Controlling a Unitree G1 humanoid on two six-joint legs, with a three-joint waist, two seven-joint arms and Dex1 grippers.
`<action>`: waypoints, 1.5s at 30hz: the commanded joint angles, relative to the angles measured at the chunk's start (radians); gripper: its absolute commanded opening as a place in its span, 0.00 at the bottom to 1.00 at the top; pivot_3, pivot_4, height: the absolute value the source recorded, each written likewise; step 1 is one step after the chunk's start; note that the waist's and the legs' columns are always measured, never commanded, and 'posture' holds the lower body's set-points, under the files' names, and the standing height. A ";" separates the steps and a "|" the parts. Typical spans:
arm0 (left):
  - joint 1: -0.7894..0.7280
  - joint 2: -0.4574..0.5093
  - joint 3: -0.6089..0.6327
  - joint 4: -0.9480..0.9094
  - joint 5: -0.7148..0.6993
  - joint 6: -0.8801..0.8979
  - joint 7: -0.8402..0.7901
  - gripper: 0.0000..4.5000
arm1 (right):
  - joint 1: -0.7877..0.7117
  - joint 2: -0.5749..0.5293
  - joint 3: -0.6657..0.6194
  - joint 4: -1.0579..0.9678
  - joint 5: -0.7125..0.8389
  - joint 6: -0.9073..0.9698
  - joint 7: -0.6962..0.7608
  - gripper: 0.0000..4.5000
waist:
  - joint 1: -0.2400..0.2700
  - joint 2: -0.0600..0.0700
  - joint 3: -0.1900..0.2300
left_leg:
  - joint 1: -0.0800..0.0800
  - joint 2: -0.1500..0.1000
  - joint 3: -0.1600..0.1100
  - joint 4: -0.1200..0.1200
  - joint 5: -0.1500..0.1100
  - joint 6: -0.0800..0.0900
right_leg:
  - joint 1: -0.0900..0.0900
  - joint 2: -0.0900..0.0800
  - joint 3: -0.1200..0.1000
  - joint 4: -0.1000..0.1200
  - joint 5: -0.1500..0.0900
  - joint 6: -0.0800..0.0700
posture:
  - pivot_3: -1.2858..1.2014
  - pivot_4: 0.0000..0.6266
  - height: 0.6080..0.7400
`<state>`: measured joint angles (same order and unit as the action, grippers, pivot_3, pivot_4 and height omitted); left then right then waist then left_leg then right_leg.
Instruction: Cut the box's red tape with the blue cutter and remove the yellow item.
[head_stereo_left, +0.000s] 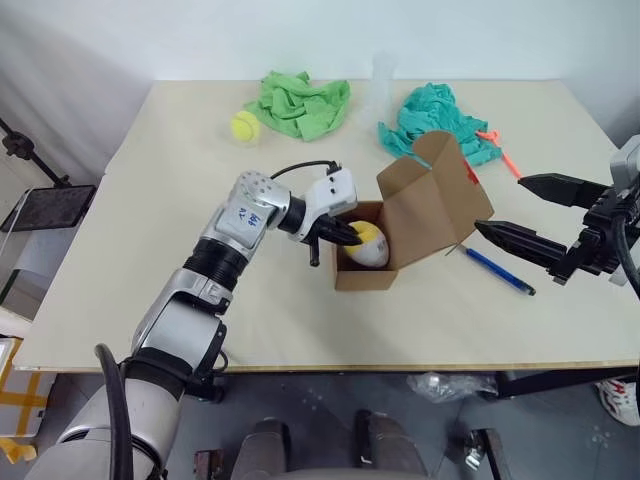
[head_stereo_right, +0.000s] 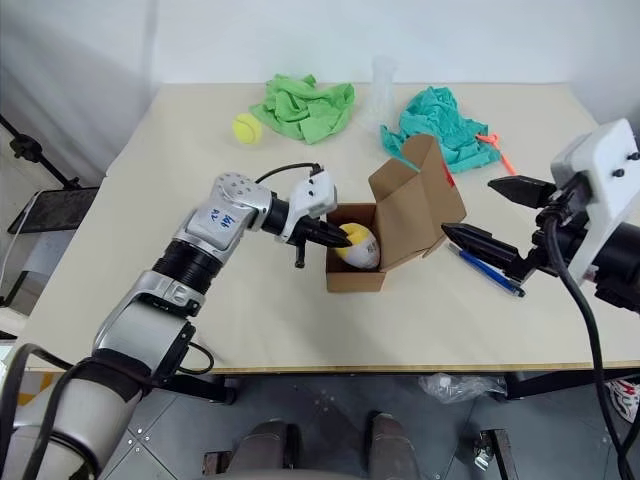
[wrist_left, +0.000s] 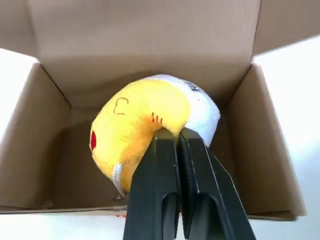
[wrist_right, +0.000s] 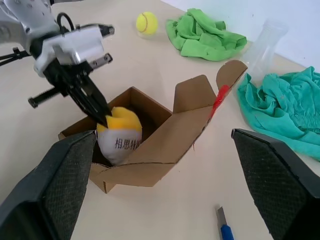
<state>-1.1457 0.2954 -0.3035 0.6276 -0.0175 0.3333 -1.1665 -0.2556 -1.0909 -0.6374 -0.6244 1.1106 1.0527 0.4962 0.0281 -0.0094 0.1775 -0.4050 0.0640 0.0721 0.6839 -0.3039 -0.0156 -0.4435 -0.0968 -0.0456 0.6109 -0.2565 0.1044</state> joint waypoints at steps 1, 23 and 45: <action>-0.041 0.014 0.056 -0.085 -0.052 0.033 -0.022 0.01 | -0.009 -0.028 -0.034 -0.009 0.008 -0.014 0.005 1.00 | 0.000 0.000 0.000 | 0.000 0.000 0.000 0.000 0.000 0.000 | 0.000 0.000 0.000 0.000 0.000 0.000 | 0.52 0.24 1.00; -0.021 0.283 0.356 -0.120 -0.120 0.259 0.353 0.01 | -0.049 0.028 0.039 0.095 -0.081 -0.263 0.228 1.00 | -0.002 -0.002 0.001 | 0.001 0.000 0.000 0.000 0.001 -0.001 | 0.000 0.000 0.000 0.005 0.001 0.001 | 0.52 0.24 1.00; 0.431 0.452 0.414 -0.579 -0.148 0.610 0.515 0.62 | -0.366 0.076 0.370 0.196 -0.085 -0.247 0.356 1.00 | -0.004 -0.004 0.002 | 0.002 0.001 0.000 0.000 0.002 -0.003 | -0.001 0.000 0.001 0.009 0.000 0.000 | 0.52 0.24 1.00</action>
<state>-0.7149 0.7251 0.0701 0.0972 -0.1535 0.9496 -0.6523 -0.6027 -1.0137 -0.2617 -0.4295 1.0315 0.8136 0.8403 0.0241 -0.0136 0.1799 -0.4032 0.0646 0.0726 0.6840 -0.3024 -0.0181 -0.4441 -0.0965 -0.0443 0.6198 -0.2567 0.1040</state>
